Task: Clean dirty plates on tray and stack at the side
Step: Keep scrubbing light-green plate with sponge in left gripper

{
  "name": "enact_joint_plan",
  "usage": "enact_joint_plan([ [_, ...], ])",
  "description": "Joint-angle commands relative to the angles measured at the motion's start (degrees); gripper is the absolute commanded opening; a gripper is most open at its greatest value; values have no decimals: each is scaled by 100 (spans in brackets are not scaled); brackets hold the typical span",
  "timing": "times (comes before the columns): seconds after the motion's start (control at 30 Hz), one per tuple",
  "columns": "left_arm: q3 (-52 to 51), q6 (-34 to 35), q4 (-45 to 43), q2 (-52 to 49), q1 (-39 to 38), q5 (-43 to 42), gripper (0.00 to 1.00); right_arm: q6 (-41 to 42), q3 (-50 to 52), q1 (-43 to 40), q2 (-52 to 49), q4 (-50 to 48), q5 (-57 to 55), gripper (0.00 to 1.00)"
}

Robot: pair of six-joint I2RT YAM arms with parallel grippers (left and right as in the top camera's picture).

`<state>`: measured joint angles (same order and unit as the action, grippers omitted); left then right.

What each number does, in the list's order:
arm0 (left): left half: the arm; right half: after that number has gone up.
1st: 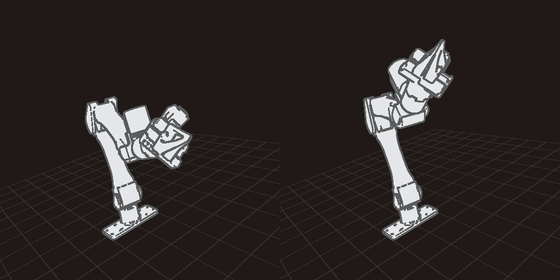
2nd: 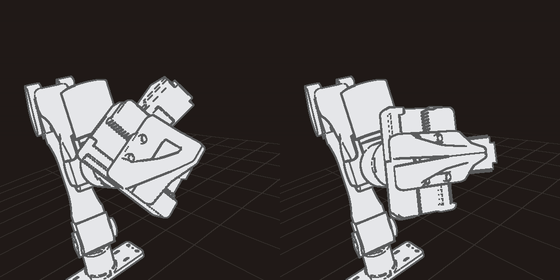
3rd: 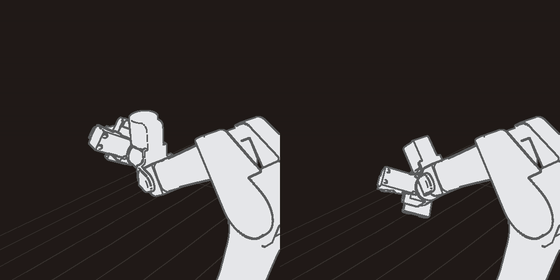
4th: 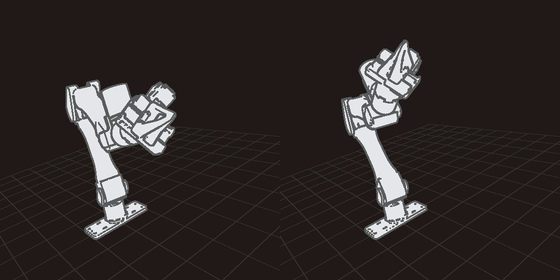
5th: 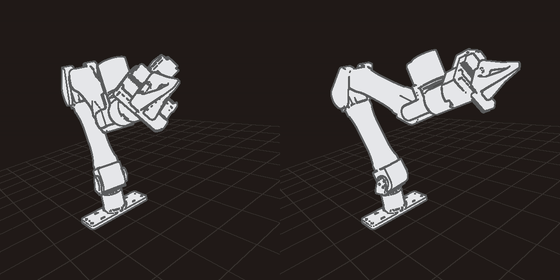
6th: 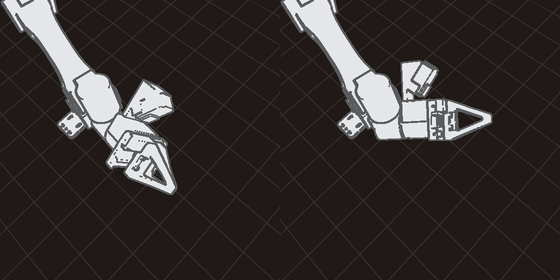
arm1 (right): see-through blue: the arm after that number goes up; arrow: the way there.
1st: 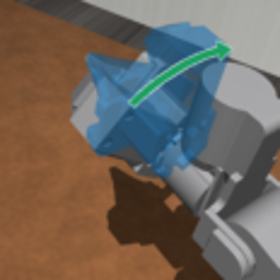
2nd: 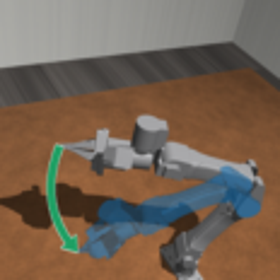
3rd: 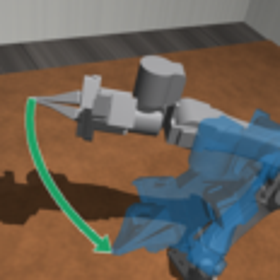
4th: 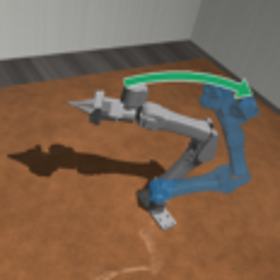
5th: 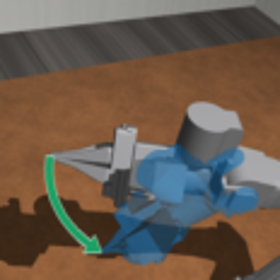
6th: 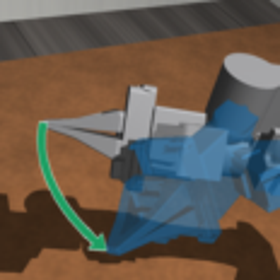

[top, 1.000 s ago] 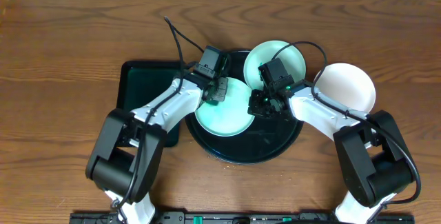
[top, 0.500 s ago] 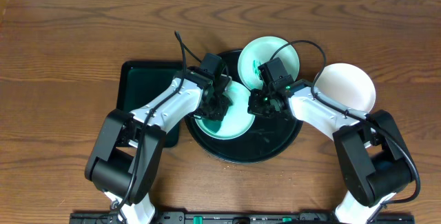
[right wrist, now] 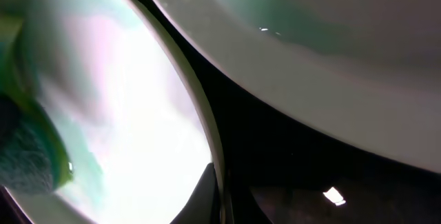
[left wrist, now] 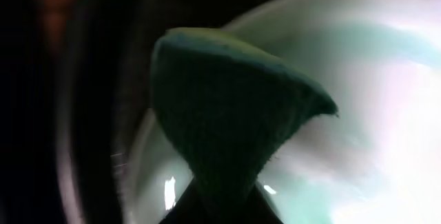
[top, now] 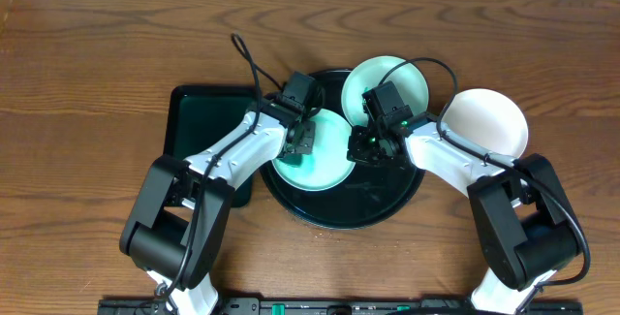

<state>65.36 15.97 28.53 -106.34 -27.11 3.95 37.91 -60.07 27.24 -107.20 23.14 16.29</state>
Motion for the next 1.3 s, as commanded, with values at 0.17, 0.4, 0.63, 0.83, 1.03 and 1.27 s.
enact_joint_plan([
  [0.17,-33,-1300,420,63,7,-2323,7,-70,2,50,-188,33,-114,1],
  [0.4,-31,-1700,81,63,9,-2551,7,-74,2,50,-188,20,-79,1],
  [0.63,-33,-1373,-358,-74,9,343,7,-127,4,50,-188,26,-55,1],
  [0.83,-33,-664,330,-201,-9,645,7,-138,2,50,-188,22,-55,1],
  [1.03,-31,-1912,1008,-197,-24,-2369,8,-136,4,50,-188,2,-55,1],
  [1.27,-22,-2688,909,-197,-22,-3510,7,-138,2,50,-188,0,-11,1],
])
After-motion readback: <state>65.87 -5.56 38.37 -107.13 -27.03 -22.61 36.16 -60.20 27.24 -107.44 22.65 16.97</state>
